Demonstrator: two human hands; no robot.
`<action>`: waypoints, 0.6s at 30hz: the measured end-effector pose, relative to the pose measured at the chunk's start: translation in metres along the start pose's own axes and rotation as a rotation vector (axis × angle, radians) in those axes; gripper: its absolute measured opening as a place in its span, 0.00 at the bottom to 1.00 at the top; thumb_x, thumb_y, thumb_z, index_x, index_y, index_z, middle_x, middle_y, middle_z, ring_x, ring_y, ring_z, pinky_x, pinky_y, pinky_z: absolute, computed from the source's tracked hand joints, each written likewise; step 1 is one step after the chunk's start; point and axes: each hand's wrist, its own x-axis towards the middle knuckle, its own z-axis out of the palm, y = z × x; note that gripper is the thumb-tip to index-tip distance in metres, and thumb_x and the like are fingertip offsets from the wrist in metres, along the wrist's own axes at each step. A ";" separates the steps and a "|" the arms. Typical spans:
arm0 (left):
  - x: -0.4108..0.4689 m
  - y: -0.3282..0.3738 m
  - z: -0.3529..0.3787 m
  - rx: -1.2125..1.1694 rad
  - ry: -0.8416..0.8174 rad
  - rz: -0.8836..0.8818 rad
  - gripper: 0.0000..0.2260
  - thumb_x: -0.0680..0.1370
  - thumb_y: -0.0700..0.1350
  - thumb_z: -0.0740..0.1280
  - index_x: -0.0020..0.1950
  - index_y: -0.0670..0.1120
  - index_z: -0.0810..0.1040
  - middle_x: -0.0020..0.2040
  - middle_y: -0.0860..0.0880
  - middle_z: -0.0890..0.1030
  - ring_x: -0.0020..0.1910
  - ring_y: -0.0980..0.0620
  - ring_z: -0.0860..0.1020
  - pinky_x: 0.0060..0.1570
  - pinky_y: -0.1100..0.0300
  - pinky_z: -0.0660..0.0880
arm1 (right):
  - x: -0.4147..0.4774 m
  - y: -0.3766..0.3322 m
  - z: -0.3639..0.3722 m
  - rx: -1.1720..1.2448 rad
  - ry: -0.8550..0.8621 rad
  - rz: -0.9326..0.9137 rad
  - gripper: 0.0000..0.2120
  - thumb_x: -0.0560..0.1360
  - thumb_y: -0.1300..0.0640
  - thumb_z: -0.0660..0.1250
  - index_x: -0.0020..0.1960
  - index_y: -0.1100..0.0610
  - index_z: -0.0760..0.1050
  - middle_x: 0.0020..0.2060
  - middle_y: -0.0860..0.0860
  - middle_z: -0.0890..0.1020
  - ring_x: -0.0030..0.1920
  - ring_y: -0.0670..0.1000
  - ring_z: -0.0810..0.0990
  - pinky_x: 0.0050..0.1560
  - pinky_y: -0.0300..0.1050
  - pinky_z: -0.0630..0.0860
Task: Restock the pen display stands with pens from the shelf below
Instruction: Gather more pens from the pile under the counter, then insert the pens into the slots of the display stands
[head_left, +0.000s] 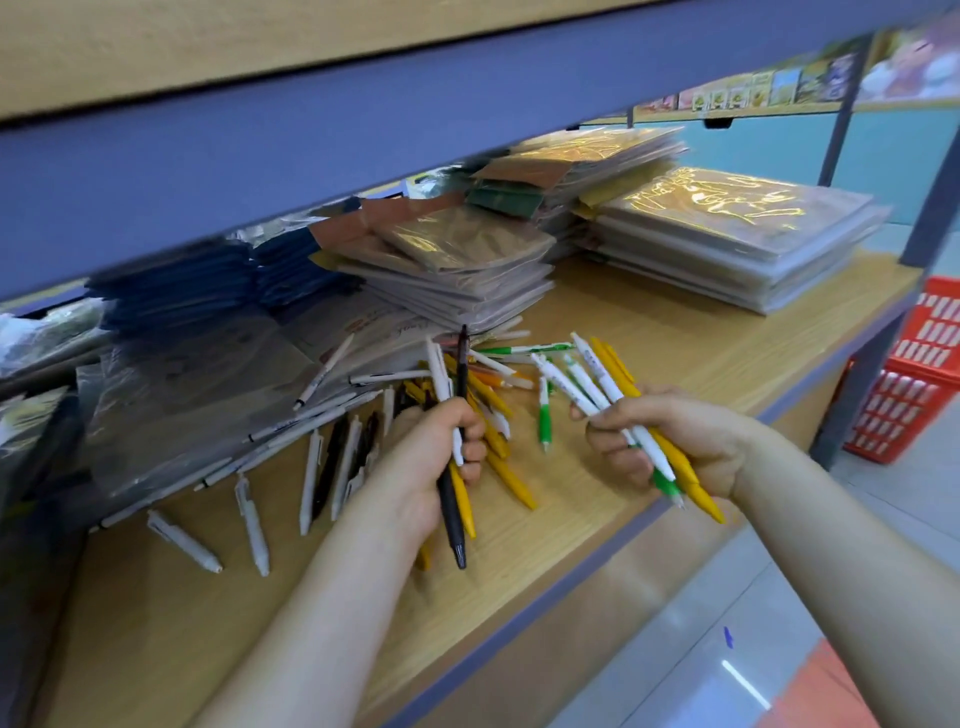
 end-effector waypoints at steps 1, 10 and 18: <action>0.003 0.001 0.006 0.104 0.008 0.035 0.05 0.77 0.39 0.64 0.42 0.44 0.71 0.27 0.50 0.69 0.20 0.57 0.64 0.18 0.69 0.58 | 0.001 -0.003 -0.003 0.057 0.091 -0.048 0.06 0.72 0.63 0.65 0.46 0.57 0.69 0.28 0.49 0.65 0.21 0.43 0.65 0.19 0.33 0.62; 0.055 0.001 0.074 1.641 0.117 0.364 0.12 0.75 0.54 0.68 0.49 0.47 0.73 0.51 0.45 0.80 0.48 0.43 0.78 0.39 0.57 0.71 | 0.010 0.006 -0.006 0.256 0.430 -0.209 0.07 0.79 0.64 0.62 0.44 0.56 0.67 0.27 0.51 0.69 0.22 0.46 0.67 0.20 0.35 0.66; -0.047 0.027 0.110 0.964 -0.240 0.203 0.13 0.70 0.55 0.67 0.43 0.46 0.81 0.38 0.48 0.83 0.42 0.49 0.82 0.44 0.55 0.79 | -0.071 -0.005 0.035 0.435 0.667 -0.318 0.07 0.75 0.63 0.66 0.41 0.57 0.70 0.25 0.50 0.68 0.22 0.43 0.65 0.20 0.34 0.60</action>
